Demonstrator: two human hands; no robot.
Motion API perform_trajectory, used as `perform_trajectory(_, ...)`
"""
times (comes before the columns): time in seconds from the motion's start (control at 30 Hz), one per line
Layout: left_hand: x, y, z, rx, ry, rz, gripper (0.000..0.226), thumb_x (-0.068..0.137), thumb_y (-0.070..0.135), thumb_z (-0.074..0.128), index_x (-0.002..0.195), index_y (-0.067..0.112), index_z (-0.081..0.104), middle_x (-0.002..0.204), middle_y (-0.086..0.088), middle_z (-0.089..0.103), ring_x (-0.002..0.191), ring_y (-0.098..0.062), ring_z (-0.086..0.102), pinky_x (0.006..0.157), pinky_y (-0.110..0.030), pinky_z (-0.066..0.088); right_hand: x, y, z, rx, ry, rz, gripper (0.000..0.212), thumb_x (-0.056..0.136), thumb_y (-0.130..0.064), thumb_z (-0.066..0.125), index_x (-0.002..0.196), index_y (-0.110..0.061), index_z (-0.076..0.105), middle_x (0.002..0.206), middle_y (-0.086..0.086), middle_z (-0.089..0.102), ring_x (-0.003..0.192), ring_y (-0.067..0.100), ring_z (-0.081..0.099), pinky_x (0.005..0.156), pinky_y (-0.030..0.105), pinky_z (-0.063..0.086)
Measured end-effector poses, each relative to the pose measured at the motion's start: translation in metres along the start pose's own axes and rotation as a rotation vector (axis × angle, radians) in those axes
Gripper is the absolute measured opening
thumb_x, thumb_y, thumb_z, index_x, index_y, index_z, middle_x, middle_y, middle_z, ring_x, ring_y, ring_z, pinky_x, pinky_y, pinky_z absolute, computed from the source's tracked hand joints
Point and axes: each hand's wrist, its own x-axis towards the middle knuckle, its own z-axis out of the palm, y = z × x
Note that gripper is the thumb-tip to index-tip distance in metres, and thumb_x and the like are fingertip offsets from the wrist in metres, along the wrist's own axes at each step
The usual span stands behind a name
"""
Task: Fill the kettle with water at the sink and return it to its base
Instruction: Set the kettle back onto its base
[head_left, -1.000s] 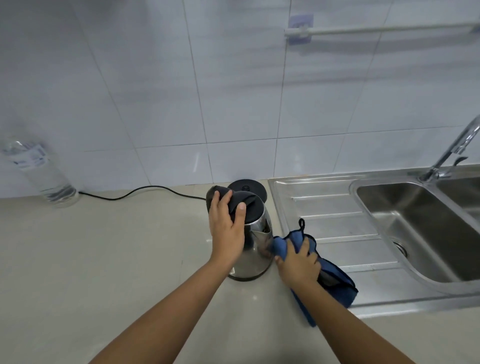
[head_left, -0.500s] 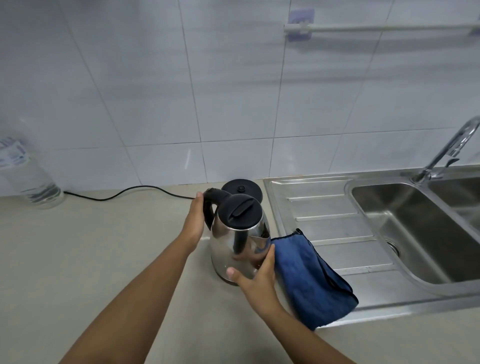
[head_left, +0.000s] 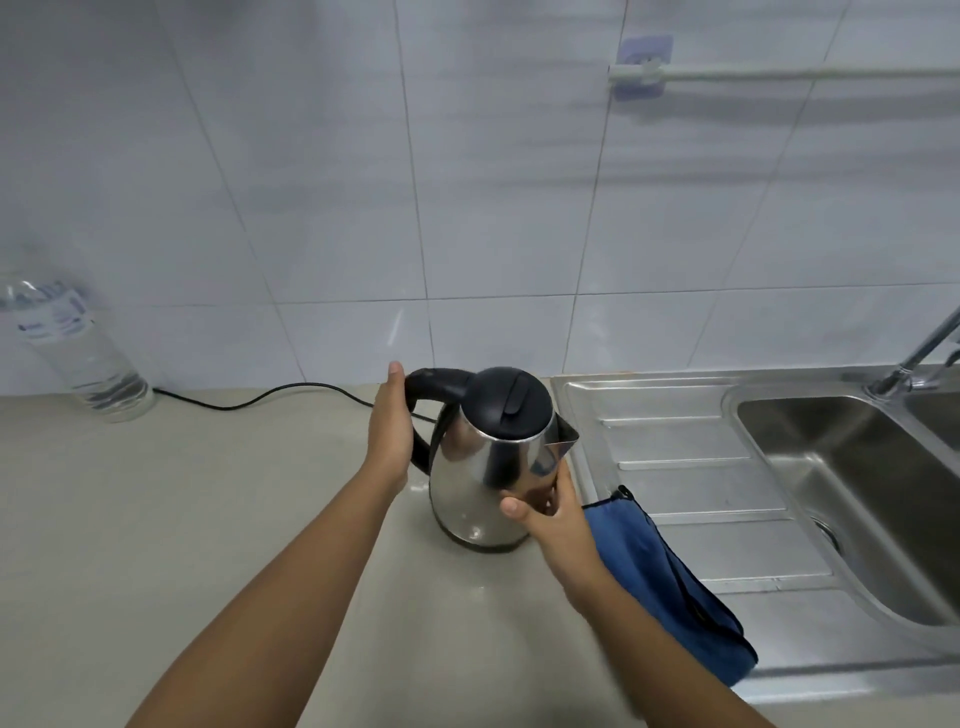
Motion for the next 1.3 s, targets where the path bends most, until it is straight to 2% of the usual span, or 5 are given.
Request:
perform_trajectory(0.57, 0.105, 0.018, 0.049, -0.232, 0.066, -0.063, 0.045, 0.09, 0.064, 0.035, 0.109, 0.032, 0.059, 0.124, 0.009, 0.056, 0.116, -0.005, 0.048, 0.103, -0.03, 0.028, 0.171, -0.083, -0.064, -0.132, -0.3, 0.041, 0.07, 0.081, -0.02, 0.076, 0.141, -0.037, 0.044, 0.125, 0.013, 0.062, 0.121, 0.016, 0.065, 0.096, 0.024, 0.053)
perform_trajectory(0.77, 0.132, 0.004, 0.058, -0.312, 0.124, -0.107, 0.044, 0.092, 0.058, 0.039, 0.113, 0.027, 0.061, 0.116, 0.011, 0.058, 0.106, -0.001, 0.05, 0.095, -0.029, 0.03, 0.201, -0.075, -0.067, -0.15, -0.347, 0.068, 0.066, 0.079, -0.027, 0.076, 0.137, -0.037, 0.046, 0.14, 0.02, 0.052, 0.125, 0.019, 0.062, 0.114, 0.045, 0.042)
perform_trajectory(0.93, 0.148, -0.01, 0.06, -0.329, 0.146, -0.096, 0.033, 0.093, 0.055, 0.041, 0.094, 0.031, 0.064, 0.099, 0.02, 0.062, 0.093, 0.011, 0.052, 0.095, -0.027, 0.031, 0.219, -0.064, -0.071, -0.168, -0.38, 0.078, 0.075, 0.082, -0.026, 0.073, 0.148, -0.02, 0.038, 0.141, 0.019, 0.053, 0.123, 0.015, 0.063, 0.113, 0.041, 0.044)
perform_trajectory(1.1, 0.151, -0.02, 0.062, -0.327, 0.172, -0.094, 0.034, 0.093, 0.056, 0.04, 0.093, 0.032, 0.064, 0.099, 0.019, 0.062, 0.093, 0.011, 0.051, 0.093, -0.028, 0.031, 0.228, -0.058, -0.074, -0.169, -0.413, 0.064, 0.075, 0.085, -0.022, 0.068, 0.152, -0.031, 0.035, 0.142, 0.02, 0.052, 0.125, 0.017, 0.062, 0.112, 0.04, 0.045)
perform_trajectory(1.3, 0.153, -0.02, 0.065, -0.295, 0.17, -0.075, 0.037, 0.092, 0.059, 0.037, 0.093, 0.033, 0.064, 0.095, 0.02, 0.062, 0.088, 0.011, 0.052, 0.081, -0.023, 0.034, 0.237, -0.058, -0.077, -0.148, -0.425, 0.127, 0.067, 0.087, -0.022, 0.068, 0.142, -0.047, 0.039, 0.139, 0.0, 0.061, 0.119, 0.005, 0.065, 0.086, 0.016, 0.054)
